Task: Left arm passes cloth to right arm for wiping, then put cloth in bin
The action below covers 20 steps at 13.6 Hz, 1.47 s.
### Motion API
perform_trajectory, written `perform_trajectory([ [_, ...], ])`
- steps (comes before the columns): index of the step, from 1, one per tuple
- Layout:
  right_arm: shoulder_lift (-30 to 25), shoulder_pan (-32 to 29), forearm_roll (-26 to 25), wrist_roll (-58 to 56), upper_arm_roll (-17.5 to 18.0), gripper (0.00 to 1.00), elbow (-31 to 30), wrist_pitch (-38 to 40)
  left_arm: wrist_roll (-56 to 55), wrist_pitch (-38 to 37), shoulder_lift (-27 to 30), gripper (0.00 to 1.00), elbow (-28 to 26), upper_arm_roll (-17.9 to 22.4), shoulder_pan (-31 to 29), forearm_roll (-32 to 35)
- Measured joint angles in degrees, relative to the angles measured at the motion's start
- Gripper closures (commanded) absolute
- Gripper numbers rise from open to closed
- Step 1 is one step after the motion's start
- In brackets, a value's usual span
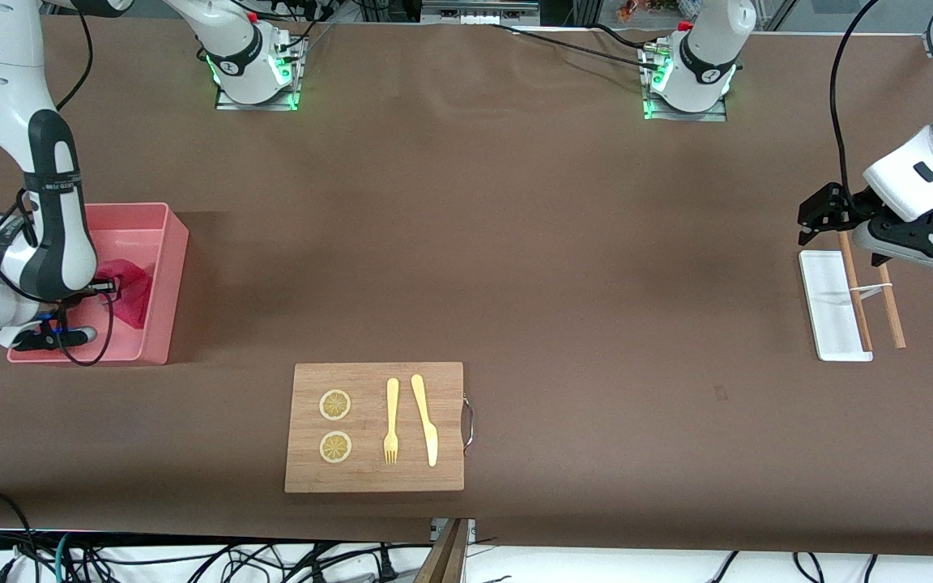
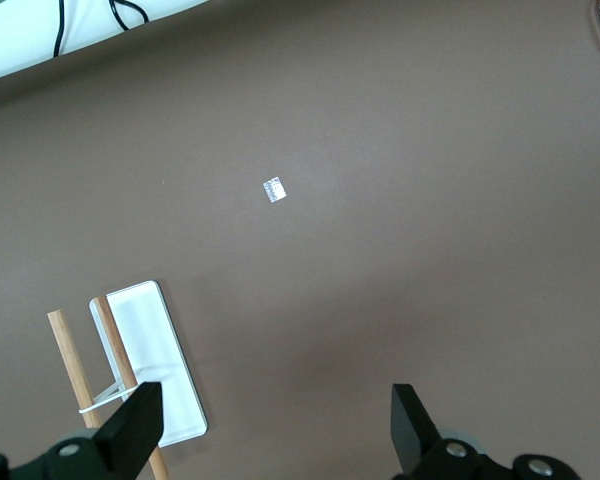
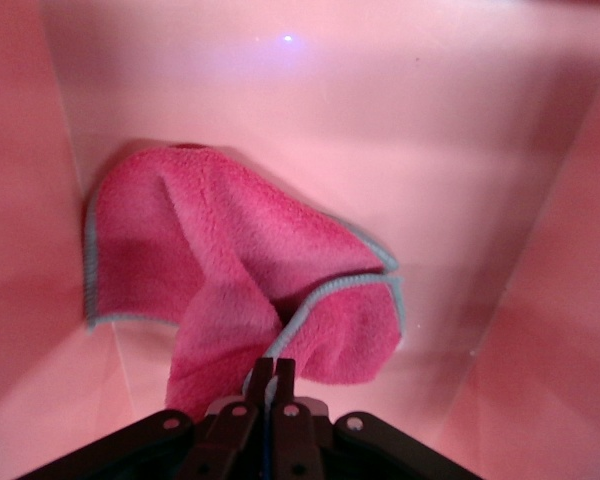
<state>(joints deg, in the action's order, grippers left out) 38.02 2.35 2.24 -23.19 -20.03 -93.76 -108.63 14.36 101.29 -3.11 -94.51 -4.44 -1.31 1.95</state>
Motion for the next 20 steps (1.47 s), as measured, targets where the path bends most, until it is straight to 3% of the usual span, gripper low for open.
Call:
perform_trajectory([
  [1, 0.26, -0.01, 0.22, 0.02, 0.0, 0.0, -0.25, -1.05, 0.0, 0.01, -0.01, 0.0, 0.01, 0.01, -0.05, 0.0],
  [6, -1.81, -0.13, 0.27, 0.03, -0.27, 0.0, 1.03, -2.32, 0.0, 0.01, -0.08, 0.0, 0.03, -0.02, -0.04, 0.0],
  [13, -16.85, 0.11, 0.27, 0.01, 0.21, 0.0, 7.15, 13.38, 0.0, 0.01, -0.18, 0.0, 0.07, -0.03, -0.04, 0.0],
  [20, -28.37, 0.33, -1.03, -0.17, 5.79, 0.0, 7.7, 19.78, 0.0, 0.01, -0.24, 0.0, 0.09, -0.03, -0.04, 0.0],
])
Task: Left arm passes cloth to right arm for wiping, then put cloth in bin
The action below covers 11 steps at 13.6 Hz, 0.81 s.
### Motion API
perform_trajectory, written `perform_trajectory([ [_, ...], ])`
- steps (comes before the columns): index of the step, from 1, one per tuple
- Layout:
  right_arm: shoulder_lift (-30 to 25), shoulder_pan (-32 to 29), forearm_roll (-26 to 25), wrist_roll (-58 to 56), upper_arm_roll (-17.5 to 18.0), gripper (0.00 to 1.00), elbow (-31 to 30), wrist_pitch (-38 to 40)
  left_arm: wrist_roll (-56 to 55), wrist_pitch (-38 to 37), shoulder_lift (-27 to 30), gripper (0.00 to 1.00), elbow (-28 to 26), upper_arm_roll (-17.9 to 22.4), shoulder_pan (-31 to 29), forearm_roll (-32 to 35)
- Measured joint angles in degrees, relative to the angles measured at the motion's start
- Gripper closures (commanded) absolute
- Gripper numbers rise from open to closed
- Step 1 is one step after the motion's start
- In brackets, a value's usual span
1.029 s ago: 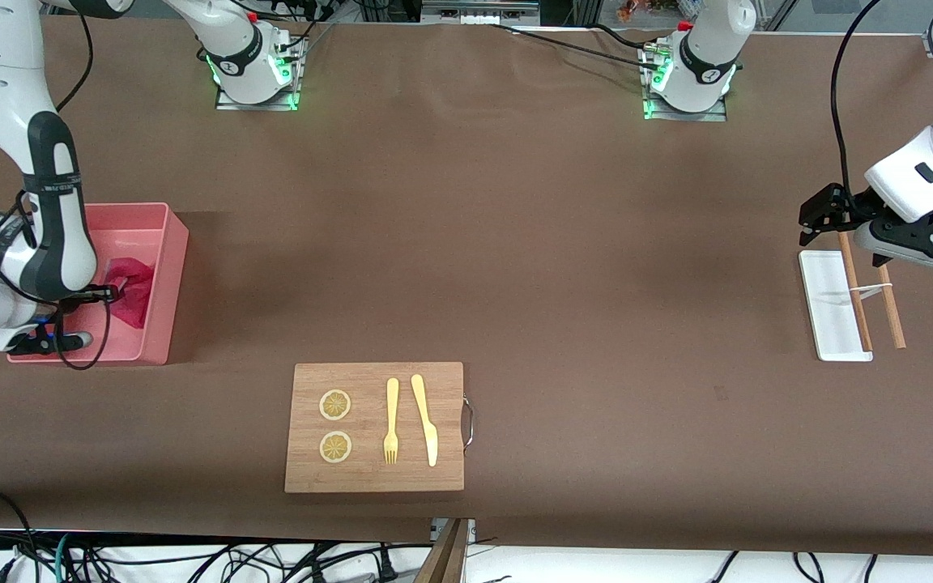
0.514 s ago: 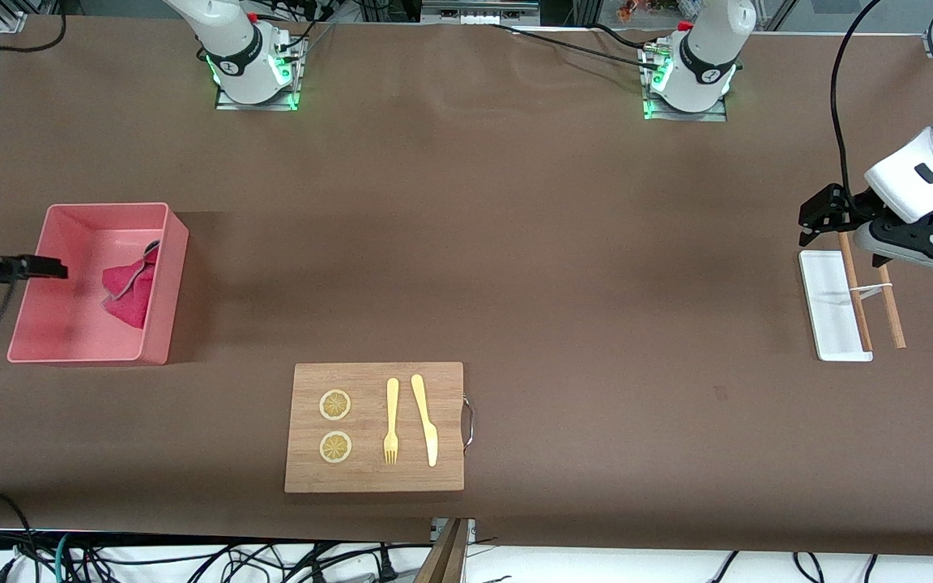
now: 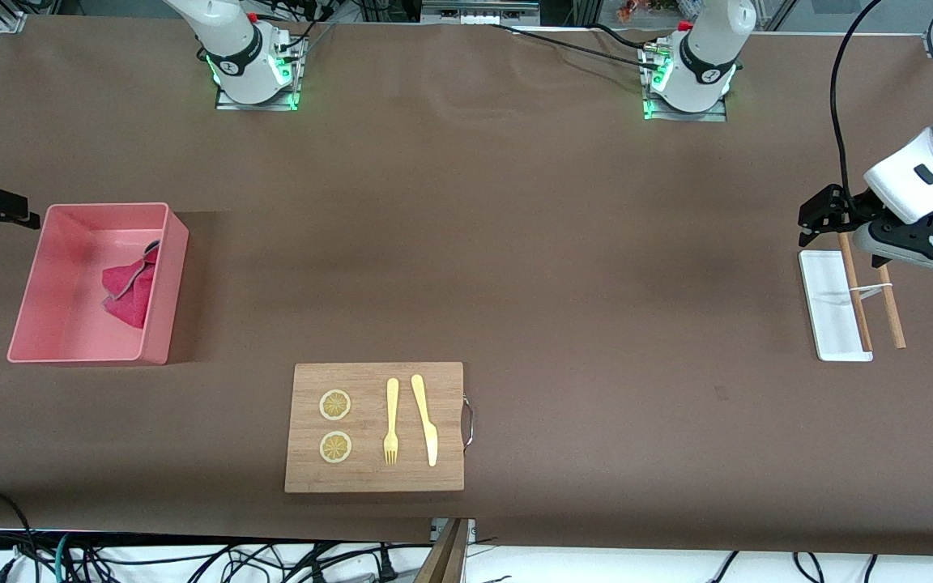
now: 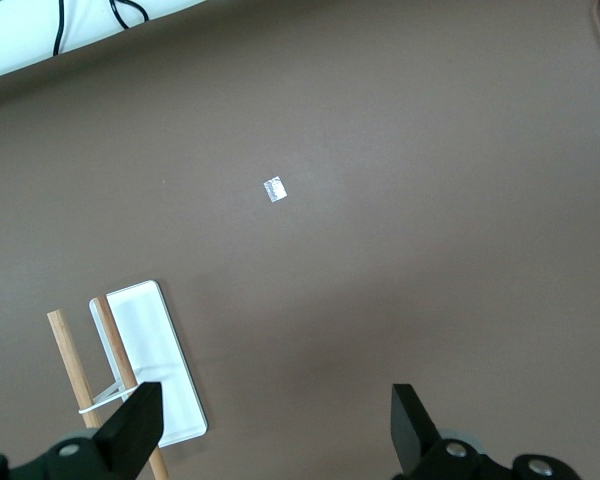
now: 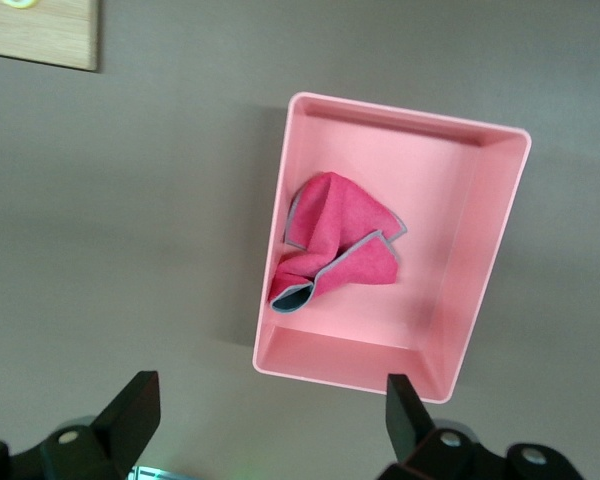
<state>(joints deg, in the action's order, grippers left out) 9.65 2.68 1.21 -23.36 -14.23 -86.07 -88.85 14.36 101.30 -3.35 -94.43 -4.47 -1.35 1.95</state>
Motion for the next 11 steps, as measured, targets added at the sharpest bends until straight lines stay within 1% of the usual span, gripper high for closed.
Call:
perform_trajectory([
  [2, -2.94, 0.04, -2.22, 0.0, 1.96, 0.0, 0.07, -0.06, 0.0, 0.0, -0.01, 0.0, 0.01, 0.0, 0.0, 0.0],
  [4, -5.35, 0.04, -2.63, 0.0, 2.75, 0.0, 0.08, -0.09, 0.0, 0.0, -0.01, 0.0, 0.02, 0.0, 0.0, 0.0],
  [7, -6.9, -0.09, -3.7, 0.0, 2.95, 0.0, 0.07, -0.13, 0.0, 0.0, -0.02, 0.0, 0.02, 0.0, 0.01, 0.0],
  [8, -6.98, -0.19, -4.22, 0.11, 3.57, 0.0, 0.06, 0.04, 0.0, 0.0, -0.02, 0.0, 0.02, -0.01, 0.01, 0.0],
  [9, -7.01, -0.21, -4.39, 1.86, 4.67, 0.0, 0.05, 0.63, 0.0, 0.0, -0.02, 0.0, 0.02, -0.02, 0.02, 0.0],
  [11, -7.12, -0.21, -4.41, 10.94, 7.34, 0.0, 0.04, 3.08, 0.0, 0.0, -0.03, 0.0, 0.02, -0.02, 0.02, 0.0],
])
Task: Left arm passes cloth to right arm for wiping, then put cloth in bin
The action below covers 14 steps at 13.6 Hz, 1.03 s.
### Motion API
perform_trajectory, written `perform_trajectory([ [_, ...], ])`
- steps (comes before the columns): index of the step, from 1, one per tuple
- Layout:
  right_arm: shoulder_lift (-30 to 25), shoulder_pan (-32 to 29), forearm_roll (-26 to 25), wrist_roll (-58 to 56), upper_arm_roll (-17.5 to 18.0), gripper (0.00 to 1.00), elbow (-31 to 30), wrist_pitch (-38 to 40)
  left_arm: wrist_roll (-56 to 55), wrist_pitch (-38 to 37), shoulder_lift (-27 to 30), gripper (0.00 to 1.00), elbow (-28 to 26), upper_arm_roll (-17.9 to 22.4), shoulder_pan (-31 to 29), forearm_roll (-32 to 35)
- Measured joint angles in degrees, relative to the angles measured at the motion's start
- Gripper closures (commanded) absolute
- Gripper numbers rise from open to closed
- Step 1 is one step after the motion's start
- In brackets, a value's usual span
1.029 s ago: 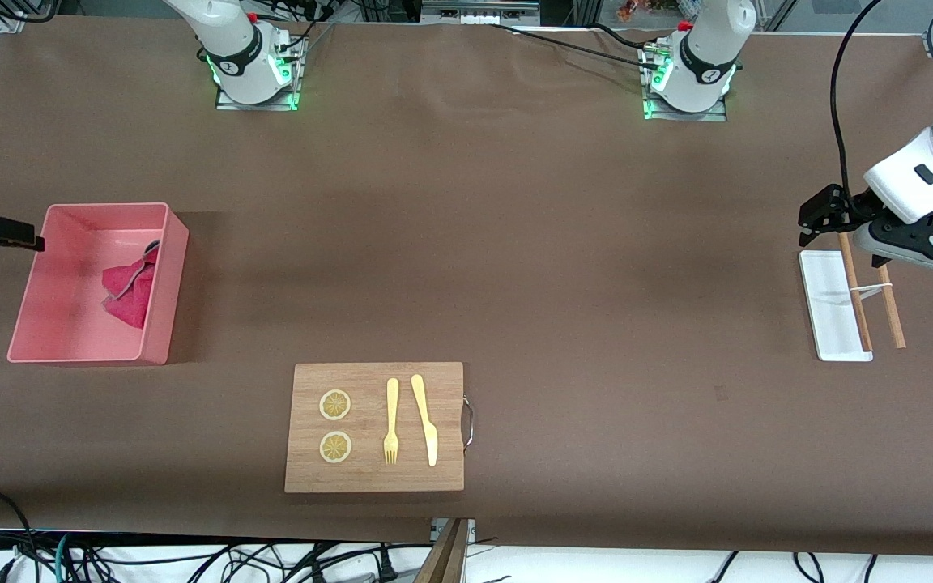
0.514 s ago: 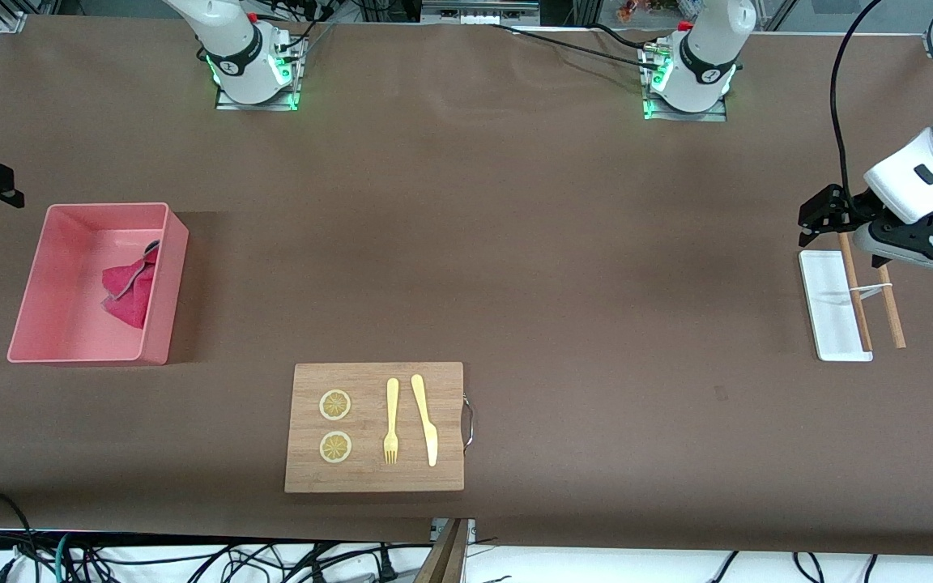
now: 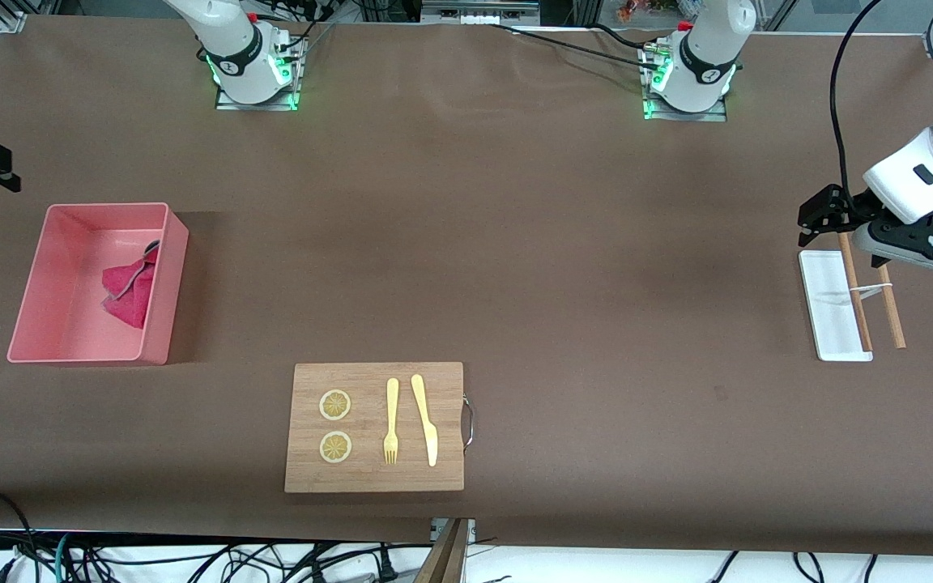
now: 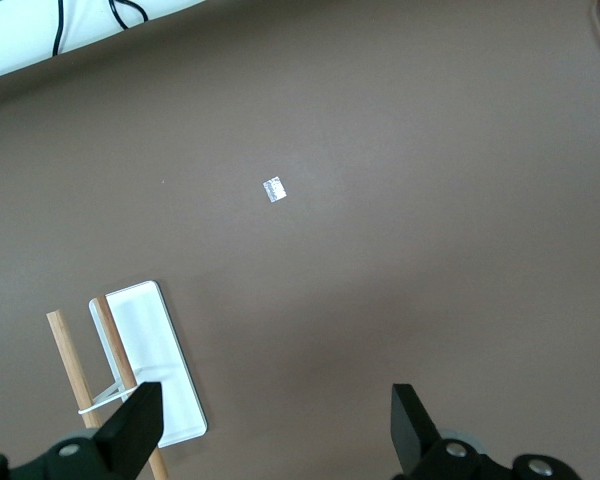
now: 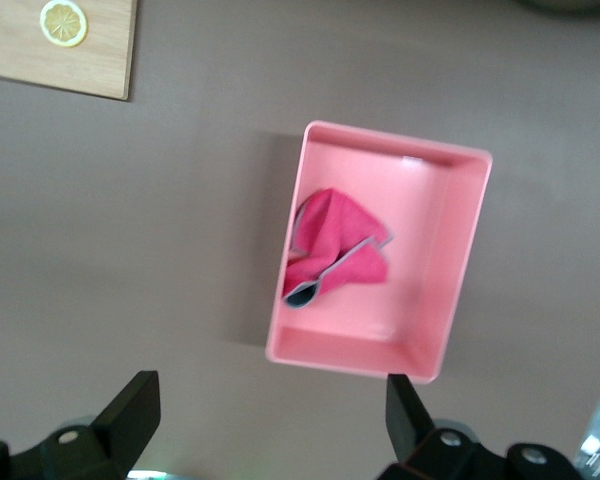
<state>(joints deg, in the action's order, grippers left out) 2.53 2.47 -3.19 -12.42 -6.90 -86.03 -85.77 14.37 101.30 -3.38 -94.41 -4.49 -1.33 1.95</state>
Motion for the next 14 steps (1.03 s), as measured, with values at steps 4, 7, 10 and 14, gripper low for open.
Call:
perform_trajectory([
  [4, -0.4, -0.02, 0.0, 7.28, 2.98, 0.0, -0.02, 3.17, 0.0, 0.0, -0.02, 0.0, 0.0, 0.0, 0.0, 0.0],
  [7, -0.42, -0.35, 0.0, 7.5, 2.91, 0.0, -0.02, 4.31, 0.0, 0.0, -0.07, 0.0, 0.0, 0.0, 0.0, 0.0],
  [10, -0.48, -0.36, 0.11, 7.62, 2.91, 0.0, -0.04, 4.93, 0.0, 0.0, -0.21, 0.0, 0.0, 0.0, 0.01, 0.0],
  [14, -0.47, -0.36, 0.49, 7.65, 2.9, 0.0, -0.15, 5.03, 0.0, 0.0, -0.23, 0.0, 0.0, 0.02, -0.03, 0.0],
])
